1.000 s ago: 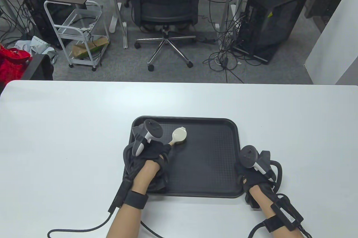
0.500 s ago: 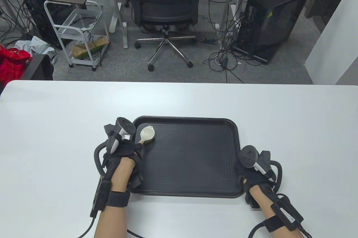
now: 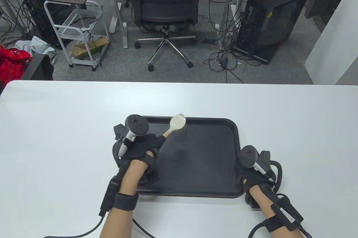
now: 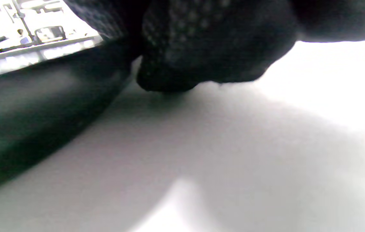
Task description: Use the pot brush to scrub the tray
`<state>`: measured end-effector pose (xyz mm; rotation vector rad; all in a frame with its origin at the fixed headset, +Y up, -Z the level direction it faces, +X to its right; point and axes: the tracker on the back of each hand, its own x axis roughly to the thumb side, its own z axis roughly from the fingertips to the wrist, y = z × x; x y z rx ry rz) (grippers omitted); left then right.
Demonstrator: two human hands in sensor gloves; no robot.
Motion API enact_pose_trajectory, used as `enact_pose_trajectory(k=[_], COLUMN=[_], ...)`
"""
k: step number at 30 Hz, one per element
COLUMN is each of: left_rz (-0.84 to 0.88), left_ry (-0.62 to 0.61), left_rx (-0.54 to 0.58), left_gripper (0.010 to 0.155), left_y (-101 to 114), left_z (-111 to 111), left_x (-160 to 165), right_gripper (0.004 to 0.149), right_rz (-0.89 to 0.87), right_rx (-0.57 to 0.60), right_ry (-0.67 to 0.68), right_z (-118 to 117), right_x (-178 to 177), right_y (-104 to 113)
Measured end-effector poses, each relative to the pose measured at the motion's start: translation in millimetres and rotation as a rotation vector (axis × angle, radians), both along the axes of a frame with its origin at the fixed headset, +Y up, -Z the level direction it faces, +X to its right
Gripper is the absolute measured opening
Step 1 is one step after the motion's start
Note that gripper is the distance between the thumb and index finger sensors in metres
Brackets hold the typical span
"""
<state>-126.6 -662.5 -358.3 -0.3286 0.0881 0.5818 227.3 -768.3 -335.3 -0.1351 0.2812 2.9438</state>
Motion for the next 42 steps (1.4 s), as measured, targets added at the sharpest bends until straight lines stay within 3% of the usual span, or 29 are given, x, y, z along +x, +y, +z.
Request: enact_pose_trajectory(k=[3,8,11,23,27,42], left_rz=[0.037,0.119,0.069,0.017,-0.058,-0.222], left_ry=[-0.088,-0.181,-0.176,-0.216,-0.191,-0.174], left_rx=[0.015,-0.066,-0.055,-0.066,-0.036,-0.211], left_gripper=[0.063,0.063,0.063,0.063,0.063,0.064], left_y=[-6.0,-35.8,-50.4,-75.6,-74.0,-57.3], left_z=[4.8,5.3,5.3,10.1,13.0,2.7], left_x=[36.9,83.2,95.1,128.2,131.5,86.3], right_gripper=[0.060,0.060,0.060,0.060,0.060,0.060], right_rz=[-0.001,0.003,0.003,0.005,0.007,0.006], right_rx=[0.000,0.001,0.000,0.000,0.002,0.002], right_ry=[0.000,-0.001,-0.002,-0.001,-0.001,-0.001], right_z=[-0.1,0.0,0.0,-0.2,-0.1,0.0], right_x=[-0.1,-0.2,-0.3,-0.6,-0.8,-0.7], right_y=[0.0,-0.1,-0.1,-0.1,-0.1,-0.4])
